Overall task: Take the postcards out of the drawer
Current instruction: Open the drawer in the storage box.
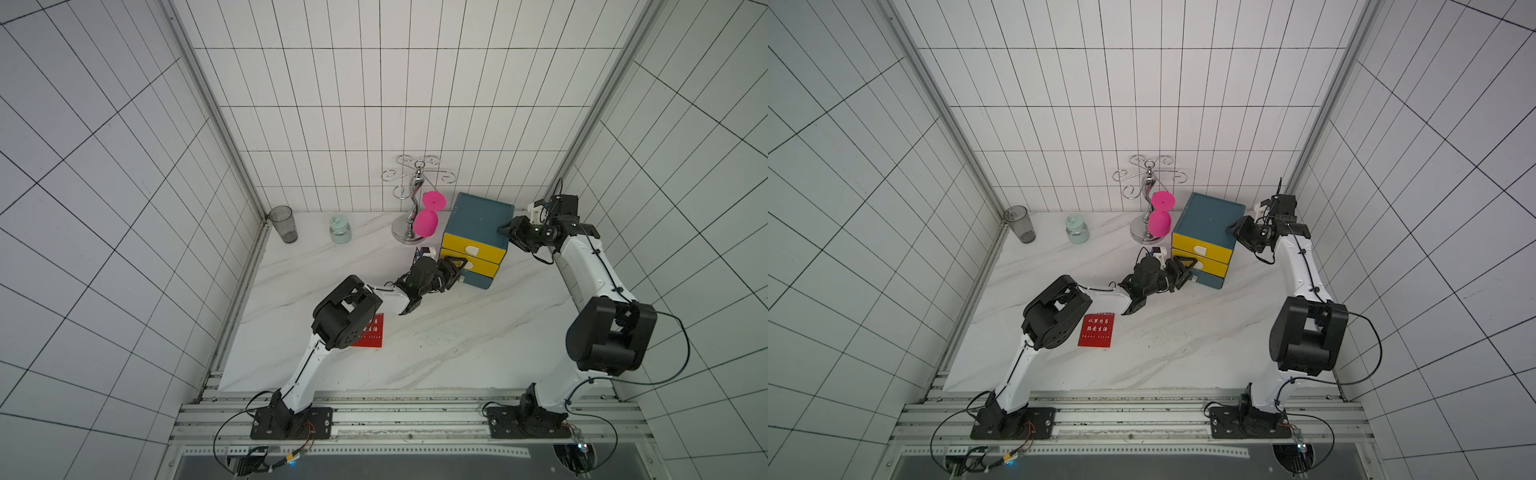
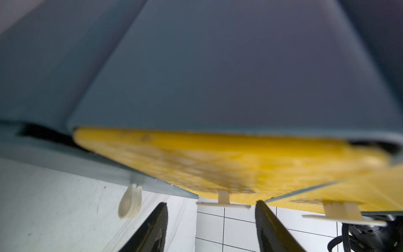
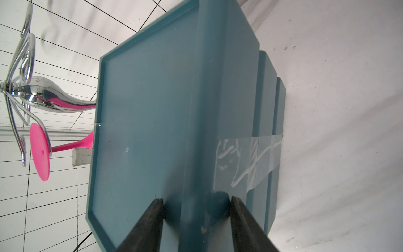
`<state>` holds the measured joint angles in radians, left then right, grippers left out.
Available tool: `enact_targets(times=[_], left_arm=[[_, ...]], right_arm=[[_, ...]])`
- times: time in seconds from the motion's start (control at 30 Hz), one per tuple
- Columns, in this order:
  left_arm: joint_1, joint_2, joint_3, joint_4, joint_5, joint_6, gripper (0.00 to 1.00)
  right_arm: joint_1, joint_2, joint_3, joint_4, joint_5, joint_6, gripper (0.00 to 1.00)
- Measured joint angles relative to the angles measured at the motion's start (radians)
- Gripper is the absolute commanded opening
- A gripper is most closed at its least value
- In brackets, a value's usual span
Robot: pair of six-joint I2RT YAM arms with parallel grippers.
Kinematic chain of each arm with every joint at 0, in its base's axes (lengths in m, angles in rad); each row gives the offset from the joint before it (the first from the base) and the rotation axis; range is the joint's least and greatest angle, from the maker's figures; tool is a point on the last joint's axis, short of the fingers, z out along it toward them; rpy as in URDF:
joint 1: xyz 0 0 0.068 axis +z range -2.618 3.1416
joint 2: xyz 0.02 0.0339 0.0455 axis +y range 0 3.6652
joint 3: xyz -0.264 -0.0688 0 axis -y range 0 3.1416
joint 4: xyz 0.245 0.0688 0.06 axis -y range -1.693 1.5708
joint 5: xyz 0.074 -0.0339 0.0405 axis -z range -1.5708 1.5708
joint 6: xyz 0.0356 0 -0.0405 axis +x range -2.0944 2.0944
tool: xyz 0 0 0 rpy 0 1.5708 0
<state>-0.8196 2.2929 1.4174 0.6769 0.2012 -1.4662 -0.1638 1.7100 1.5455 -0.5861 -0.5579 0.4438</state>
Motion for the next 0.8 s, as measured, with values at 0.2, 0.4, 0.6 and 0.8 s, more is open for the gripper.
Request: enact_targets(times=[0.2, 0.4, 0.6, 0.8], left_arm=[[-0.005, 0.008, 0.011, 0.008, -0.019, -0.001, 0.54], [-0.006, 0.011, 0.018, 0.016, -0.029, -0.003, 0.47], [-0.007, 0.014, 0.027, 0.023, -0.03, -0.004, 0.38], [-0.007, 0.015, 0.03, 0.026, -0.03, -0.009, 0.34]], right_arm=[[-0.002, 0.0, 0.0, 0.0, -0.002, 0.001, 0.48], [-0.003, 0.0, 0.0, 0.0, -0.003, 0.001, 0.47], [-0.006, 0.0, 0.0, 0.001, -0.007, 0.001, 0.46], [-0.006, 0.0, 0.0, 0.002, -0.009, 0.001, 0.45]])
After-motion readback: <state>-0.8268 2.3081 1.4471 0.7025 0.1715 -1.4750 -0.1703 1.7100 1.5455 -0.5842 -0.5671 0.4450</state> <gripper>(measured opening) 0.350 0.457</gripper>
